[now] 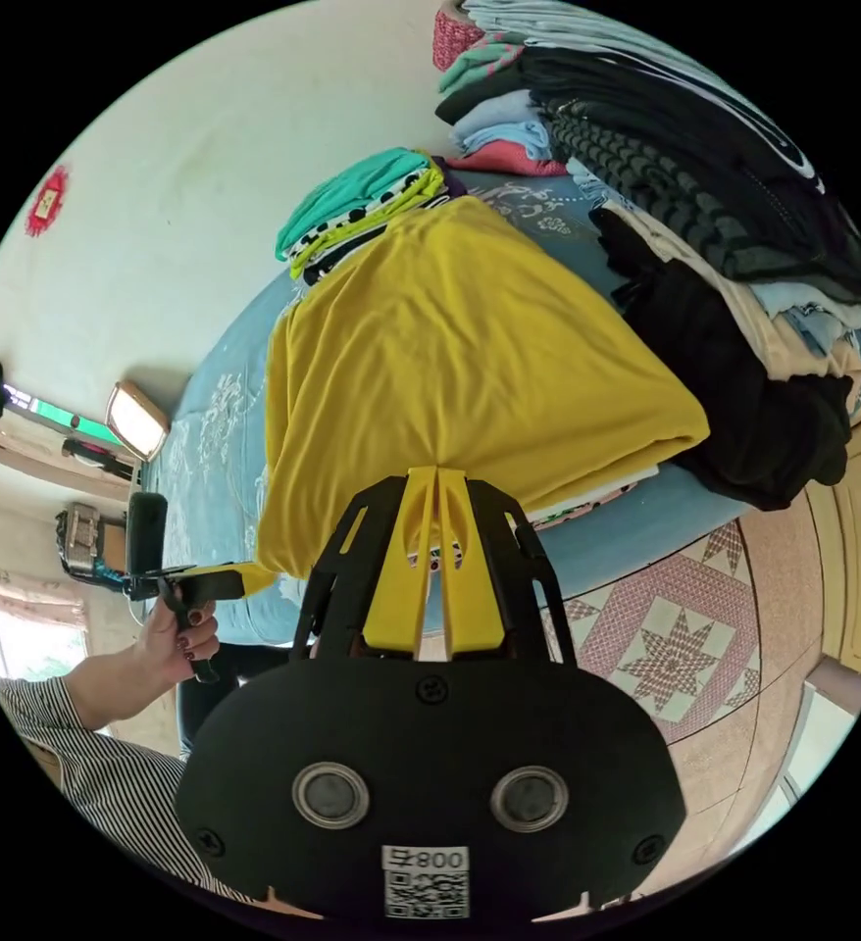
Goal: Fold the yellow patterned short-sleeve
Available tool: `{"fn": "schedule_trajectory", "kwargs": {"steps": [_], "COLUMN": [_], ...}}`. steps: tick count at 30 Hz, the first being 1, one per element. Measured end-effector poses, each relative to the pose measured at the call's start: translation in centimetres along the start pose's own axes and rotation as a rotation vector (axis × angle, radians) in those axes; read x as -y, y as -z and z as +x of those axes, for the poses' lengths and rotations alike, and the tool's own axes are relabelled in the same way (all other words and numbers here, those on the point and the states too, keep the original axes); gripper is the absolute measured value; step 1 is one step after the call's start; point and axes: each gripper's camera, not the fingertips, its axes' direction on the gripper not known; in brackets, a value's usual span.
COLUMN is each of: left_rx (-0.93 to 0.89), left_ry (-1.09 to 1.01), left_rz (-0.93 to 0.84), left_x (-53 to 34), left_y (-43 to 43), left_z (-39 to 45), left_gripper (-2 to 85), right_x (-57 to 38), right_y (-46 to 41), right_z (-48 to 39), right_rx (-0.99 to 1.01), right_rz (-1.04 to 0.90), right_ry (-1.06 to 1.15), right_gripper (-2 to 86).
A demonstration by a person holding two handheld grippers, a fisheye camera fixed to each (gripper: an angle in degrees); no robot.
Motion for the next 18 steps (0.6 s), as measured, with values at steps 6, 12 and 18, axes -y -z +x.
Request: {"fn": "schedule_trajectory", "kwargs": {"steps": [6, 12, 18], "left_rx": [-0.059, -0.048, -0.006], "left_ry": [0.035, 0.035, 0.000], "left_rz": [0.075, 0.128, 0.256], "left_x": [-9.4, -19.1, -33.1], "left_y": [8.6, 17.9, 31.1], "left_z": [-3.7, -6.3, -8.9], "left_gripper": [0.2, 0.1, 0.1], "right_x": [-4.1, -6.5, -9.8], "right_y": [1.1, -6.4, -4.2], "right_z": [-4.9, -7.3, -9.0], "right_rx": [0.082, 0.057, 0.076], "right_rz": [0.156, 0.012, 0.087], "right_ry": [0.061, 0.029, -0.008], "right_gripper": [0.1, 0.1, 0.1]}}
